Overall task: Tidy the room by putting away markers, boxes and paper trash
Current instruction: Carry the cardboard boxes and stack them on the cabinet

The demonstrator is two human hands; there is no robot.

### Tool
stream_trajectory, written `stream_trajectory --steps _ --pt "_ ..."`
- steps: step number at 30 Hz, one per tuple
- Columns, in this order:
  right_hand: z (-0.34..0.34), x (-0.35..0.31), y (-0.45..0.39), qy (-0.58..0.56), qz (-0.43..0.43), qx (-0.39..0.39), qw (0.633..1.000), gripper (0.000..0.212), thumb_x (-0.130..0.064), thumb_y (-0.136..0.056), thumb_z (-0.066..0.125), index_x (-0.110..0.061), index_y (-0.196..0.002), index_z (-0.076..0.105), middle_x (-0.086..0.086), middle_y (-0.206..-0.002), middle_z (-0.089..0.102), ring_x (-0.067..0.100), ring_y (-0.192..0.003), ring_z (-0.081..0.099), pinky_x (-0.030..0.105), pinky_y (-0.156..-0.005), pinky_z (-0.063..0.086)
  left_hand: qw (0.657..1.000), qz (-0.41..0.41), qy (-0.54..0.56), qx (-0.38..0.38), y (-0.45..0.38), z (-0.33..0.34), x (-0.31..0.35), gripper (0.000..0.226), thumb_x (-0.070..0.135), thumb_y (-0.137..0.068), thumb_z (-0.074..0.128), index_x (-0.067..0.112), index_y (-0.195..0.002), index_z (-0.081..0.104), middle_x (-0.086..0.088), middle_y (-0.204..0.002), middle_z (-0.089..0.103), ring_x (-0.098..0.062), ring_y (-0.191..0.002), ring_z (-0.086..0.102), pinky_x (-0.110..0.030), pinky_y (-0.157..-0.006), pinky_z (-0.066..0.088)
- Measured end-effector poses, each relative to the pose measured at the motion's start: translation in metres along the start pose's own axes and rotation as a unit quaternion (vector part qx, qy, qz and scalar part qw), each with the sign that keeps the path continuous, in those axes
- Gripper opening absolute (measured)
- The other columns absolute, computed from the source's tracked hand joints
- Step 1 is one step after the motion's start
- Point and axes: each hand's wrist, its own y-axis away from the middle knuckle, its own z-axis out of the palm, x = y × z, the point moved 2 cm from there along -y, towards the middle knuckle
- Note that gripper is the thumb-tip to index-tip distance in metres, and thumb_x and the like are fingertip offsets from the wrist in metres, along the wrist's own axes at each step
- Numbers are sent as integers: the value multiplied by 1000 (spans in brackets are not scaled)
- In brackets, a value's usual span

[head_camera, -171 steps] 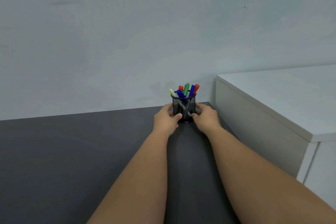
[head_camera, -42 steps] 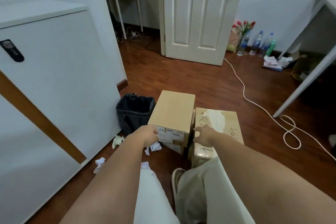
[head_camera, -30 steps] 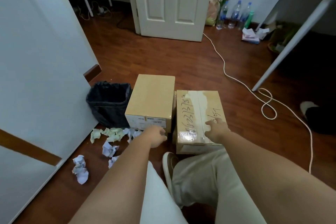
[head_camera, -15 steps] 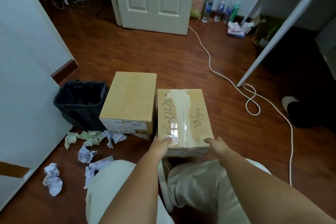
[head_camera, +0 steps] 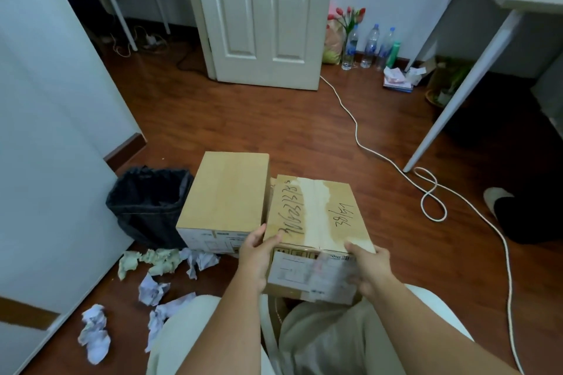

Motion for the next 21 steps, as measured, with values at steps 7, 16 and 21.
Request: stream_trajectory --steps 7,16,21 --pt "14 -34 43 -122 -45 -42 991 56 -13 -80 75 -12 -128 47 16 -118 64 35 -97 63 35 -57 46 995 89 11 -51 31 9 61 44 5 -82 73 27 -118 60 20 -89 74 -2 -79 72 -25 -57 57" --pt "56 -89 118 -135 -122 -118 976 61 -14 -78 77 -21 -126 41 10 -113 63 29 -96 65 34 -56 48 979 196 56 -8 90 -21 136 56 3 -84 70 18 -135 53 -6 -127 65 -28 -114 64 -49 -95 52" --pt "99 -94 174 -124 -162 -218 954 63 -12 -77 77 -19 -128 43 7 -117 64 26 -102 65 39 -72 54 956 268 104 52 142 -77 167 51 0 -84 69 19 -129 55 -9 -120 68 -24 -104 68 -40 -79 58"
